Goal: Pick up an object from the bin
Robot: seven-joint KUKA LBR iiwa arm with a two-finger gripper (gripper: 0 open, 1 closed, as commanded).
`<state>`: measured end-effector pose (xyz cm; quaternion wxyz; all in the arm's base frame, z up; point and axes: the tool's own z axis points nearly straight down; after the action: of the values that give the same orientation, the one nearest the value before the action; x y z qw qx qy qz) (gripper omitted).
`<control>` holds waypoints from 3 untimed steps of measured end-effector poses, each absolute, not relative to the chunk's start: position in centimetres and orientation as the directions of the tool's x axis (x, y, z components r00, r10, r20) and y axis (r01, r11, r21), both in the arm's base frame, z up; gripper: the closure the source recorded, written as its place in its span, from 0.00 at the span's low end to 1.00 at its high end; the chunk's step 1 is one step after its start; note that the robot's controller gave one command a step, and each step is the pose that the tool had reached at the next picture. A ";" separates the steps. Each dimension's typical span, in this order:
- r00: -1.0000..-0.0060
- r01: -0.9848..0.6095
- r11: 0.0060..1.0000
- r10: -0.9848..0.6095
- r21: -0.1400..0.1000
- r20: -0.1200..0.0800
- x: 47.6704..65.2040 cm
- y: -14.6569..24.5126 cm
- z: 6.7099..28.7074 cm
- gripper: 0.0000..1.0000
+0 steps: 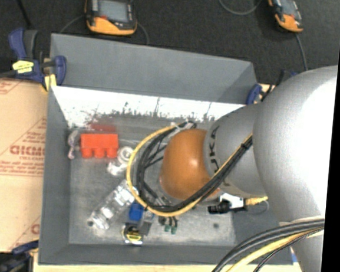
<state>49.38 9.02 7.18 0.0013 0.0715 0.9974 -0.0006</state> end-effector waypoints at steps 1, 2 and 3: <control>-0.993 0.119 0.993 0.119 0.000 -0.006 48.7 9.5 7.2 1.00; -0.992 0.123 0.992 0.123 0.003 -0.011 50.4 9.1 16.8 1.00; -0.995 0.102 0.995 0.102 0.003 -0.013 53.1 8.7 31.3 1.00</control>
Offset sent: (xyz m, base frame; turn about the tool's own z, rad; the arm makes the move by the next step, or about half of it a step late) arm -0.0089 0.0068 -0.0018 -0.0261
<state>53.15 8.67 31.30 0.0067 0.0508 0.9987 0.0012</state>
